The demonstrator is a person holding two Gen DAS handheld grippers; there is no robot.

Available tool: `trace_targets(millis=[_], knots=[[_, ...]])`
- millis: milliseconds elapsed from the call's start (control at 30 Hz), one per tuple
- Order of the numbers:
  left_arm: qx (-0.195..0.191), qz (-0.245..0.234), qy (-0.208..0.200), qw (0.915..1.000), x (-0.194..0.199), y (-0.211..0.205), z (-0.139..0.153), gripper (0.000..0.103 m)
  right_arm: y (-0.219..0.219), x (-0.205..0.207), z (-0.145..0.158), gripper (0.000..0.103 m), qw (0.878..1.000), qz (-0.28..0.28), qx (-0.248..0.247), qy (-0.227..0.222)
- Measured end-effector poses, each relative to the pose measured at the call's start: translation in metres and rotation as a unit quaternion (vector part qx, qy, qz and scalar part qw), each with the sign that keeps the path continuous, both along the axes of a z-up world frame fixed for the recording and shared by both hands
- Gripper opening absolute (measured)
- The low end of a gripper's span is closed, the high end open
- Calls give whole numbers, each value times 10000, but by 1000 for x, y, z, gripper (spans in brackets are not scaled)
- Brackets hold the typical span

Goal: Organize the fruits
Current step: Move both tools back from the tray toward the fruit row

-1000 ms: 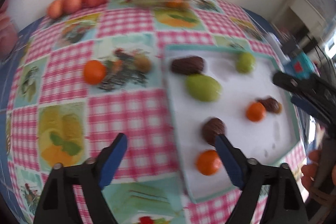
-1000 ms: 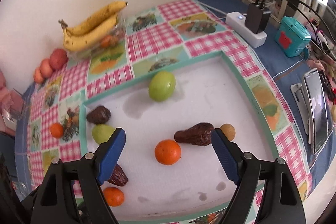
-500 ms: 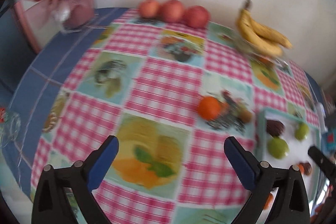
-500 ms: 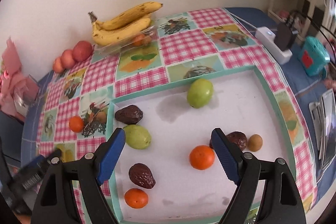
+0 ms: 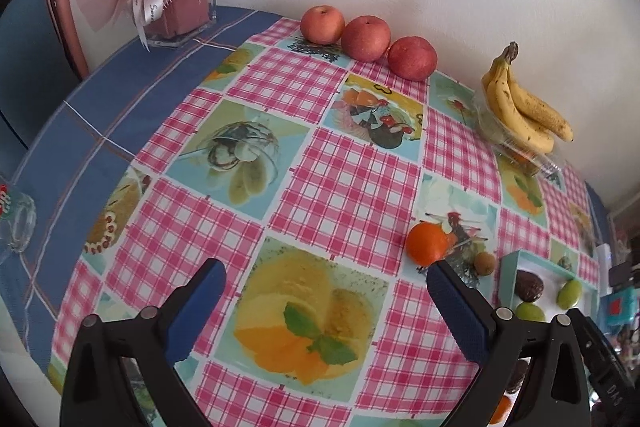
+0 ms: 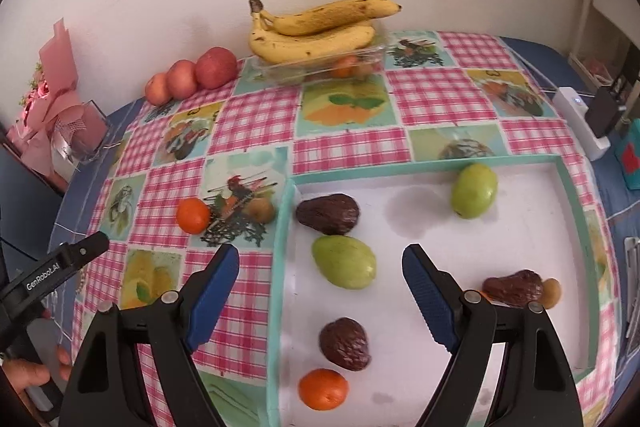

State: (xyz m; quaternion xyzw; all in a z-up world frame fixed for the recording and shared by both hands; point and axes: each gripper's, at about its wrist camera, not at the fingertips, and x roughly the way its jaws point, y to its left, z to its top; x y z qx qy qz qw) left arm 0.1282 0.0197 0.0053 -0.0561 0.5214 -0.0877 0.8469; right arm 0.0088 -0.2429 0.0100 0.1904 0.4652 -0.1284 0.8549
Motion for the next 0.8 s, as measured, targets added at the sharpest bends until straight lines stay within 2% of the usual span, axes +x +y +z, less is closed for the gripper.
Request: trace_targets(millis=[200,400,500,633,800], knots=[[-388,44,113,9992,14,2,-1,102,9,15,3,84,9998,127,-10,-123],[-605,162,367,9974,35,0,-10,101,13,43,-5,84,9993,250,251,69],[-774,85,485,9958,43,-3,-13,100,10,59,-4,84,9980,363,495,150],[-868,-120,623,9942,51,-19,-21,93,4,78,3,84,9977,481,386,283],[-968,-424,887,9904,55,-42,-39,88,-7,97,2,84,9960,554,503,489]])
